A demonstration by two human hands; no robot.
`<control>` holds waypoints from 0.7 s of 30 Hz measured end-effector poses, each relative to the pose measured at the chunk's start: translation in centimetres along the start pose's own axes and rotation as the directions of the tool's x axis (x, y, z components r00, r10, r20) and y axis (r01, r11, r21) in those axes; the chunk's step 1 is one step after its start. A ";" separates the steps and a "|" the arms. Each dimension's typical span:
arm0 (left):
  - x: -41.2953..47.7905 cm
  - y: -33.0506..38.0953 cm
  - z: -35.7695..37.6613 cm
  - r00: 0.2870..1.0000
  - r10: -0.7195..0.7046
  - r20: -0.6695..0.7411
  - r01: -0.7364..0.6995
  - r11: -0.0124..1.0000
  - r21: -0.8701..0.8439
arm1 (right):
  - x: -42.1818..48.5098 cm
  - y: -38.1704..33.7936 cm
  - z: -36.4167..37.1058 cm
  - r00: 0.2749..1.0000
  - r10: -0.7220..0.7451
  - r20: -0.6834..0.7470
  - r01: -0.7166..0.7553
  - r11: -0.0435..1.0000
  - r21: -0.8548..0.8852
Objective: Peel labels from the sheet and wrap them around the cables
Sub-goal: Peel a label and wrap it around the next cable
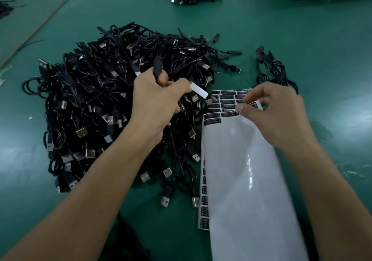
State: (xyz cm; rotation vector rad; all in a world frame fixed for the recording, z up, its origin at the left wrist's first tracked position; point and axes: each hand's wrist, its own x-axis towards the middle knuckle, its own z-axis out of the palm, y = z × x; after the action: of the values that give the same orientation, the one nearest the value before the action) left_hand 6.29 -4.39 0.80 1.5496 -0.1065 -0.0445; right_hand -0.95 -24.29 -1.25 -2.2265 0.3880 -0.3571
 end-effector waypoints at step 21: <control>-1.9 -0.5 2.1 0.947 -0.175 0.270 0.151 0.983 0.105 | -0.8 -0.9 2.2 0.972 -0.197 -0.131 0.165 0.961 -0.224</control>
State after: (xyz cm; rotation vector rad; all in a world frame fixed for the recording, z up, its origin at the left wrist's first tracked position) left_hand 4.20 -6.29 0.26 1.6257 -0.2046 -0.3948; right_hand -0.76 -21.94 -2.01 -2.4593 0.3142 -0.6117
